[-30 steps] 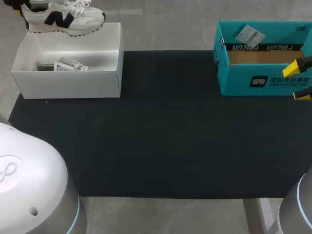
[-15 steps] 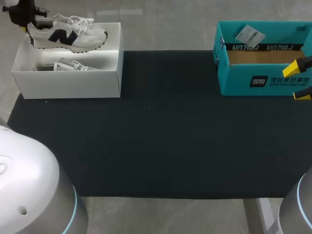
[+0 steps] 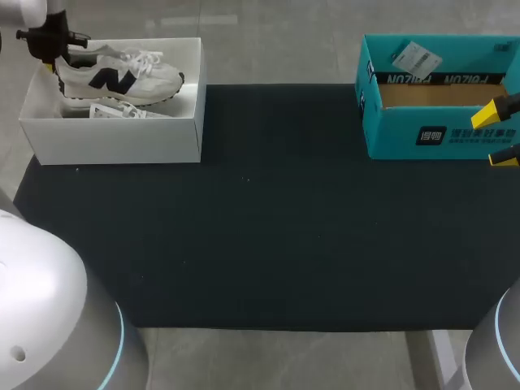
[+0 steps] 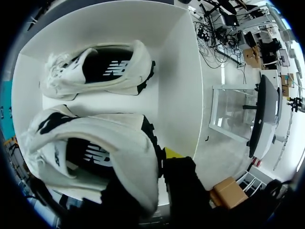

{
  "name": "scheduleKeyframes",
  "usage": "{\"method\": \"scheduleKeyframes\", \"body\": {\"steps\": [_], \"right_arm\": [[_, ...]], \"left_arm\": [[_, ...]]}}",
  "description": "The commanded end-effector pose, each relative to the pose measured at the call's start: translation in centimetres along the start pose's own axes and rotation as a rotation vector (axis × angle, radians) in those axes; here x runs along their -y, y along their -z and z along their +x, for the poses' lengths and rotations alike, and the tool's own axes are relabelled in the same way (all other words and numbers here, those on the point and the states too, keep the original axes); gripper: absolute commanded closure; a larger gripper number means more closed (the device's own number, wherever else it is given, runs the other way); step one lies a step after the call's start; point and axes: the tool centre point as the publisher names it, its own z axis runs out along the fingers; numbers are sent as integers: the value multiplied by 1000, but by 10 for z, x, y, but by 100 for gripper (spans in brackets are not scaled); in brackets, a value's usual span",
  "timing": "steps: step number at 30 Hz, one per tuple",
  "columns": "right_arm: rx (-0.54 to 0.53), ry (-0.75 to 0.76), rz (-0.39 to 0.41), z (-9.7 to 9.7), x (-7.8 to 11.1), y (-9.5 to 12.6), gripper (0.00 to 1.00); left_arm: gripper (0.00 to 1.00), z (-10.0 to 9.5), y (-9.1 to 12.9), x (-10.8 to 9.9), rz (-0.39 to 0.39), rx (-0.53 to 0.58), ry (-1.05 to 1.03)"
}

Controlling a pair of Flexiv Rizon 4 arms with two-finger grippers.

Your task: Take the shoe out of the shoebox, open the shoe tongue, remove and reinsert the insole, then place the shoe into the shoebox

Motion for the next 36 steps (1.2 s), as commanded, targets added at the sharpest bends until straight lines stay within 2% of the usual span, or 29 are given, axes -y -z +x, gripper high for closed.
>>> {"method": "scheduleKeyframes", "body": {"steps": [1,8,17,23,27,29,30,31,34,36], "right_arm": [[2,-1,-1,0,0,-1,0],[2,-1,-1,0,0,-1,0],[2,-1,-1,0,0,-1,0],[2,-1,-1,0,0,-1,0],[2,-1,-1,0,0,-1,0],[2,-1,-1,0,0,-1,0],[2,-1,-1,0,0,-1,0],[2,-1,-1,0,0,-1,0],[2,-1,-1,0,0,-1,0],[2,-1,-1,0,0,-1,0]], "left_arm": [[100,2,-22,-16,26,7,20],[100,2,-49,-22,48,-8,24],[100,-2,-73,-21,82,-8,-8],[100,-5,-78,-23,100,2,-26],[100,-10,-74,-20,128,39,-66],[59,-11,-69,-19,136,54,-96],[29,-12,-68,-18,139,56,-112],[16,-13,-68,-18,138,59,-119],[0,-13,-67,-19,147,66,-129],[0,-13,-62,-20,152,72,-136]]}}
